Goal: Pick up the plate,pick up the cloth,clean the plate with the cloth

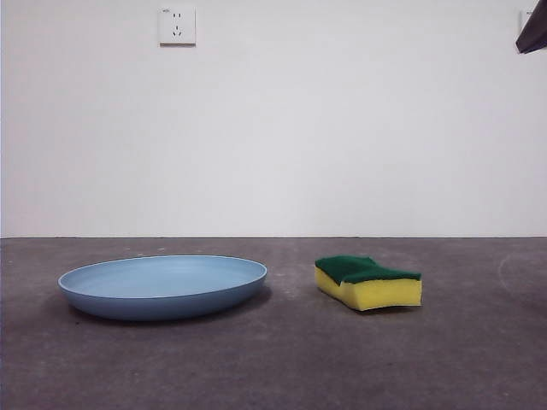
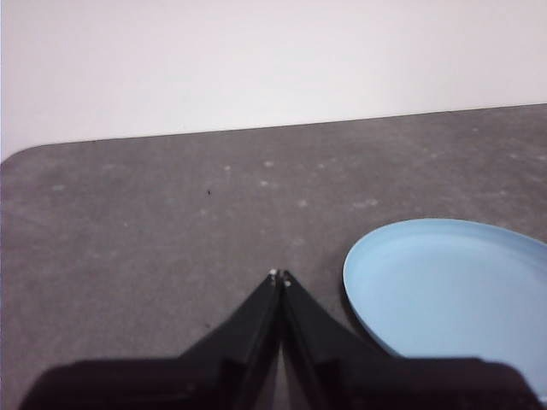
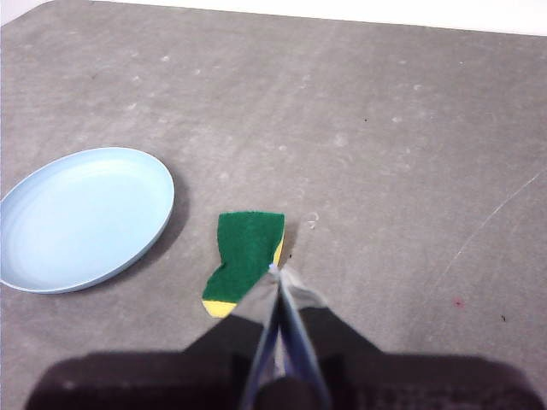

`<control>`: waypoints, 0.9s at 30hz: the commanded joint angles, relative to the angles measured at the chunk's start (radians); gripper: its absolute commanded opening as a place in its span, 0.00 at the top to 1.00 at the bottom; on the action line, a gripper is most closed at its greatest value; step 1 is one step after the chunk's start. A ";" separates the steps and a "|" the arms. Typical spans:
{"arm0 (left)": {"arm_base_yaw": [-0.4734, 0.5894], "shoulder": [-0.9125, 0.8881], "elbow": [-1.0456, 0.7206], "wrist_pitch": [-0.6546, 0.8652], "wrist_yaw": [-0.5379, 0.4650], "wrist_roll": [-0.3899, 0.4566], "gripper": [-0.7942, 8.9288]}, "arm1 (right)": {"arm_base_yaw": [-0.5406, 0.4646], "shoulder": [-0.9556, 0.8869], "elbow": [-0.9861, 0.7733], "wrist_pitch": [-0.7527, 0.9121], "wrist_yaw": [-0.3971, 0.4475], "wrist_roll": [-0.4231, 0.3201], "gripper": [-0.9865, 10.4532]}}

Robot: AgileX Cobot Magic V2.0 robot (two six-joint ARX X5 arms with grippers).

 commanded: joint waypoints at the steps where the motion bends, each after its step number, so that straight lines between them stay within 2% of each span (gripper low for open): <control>1: 0.003 -0.009 -0.031 -0.005 0.003 -0.024 0.92 | 0.002 -0.002 -0.007 0.004 0.003 0.013 0.91; 10: 0.003 -0.061 -0.030 -0.143 0.020 -0.025 0.92 | 0.002 -0.002 -0.007 0.004 0.003 0.013 0.91; 27: 0.003 -0.065 -0.030 -0.129 0.019 -0.025 0.92 | 0.001 -0.002 -0.007 0.004 0.003 0.013 0.91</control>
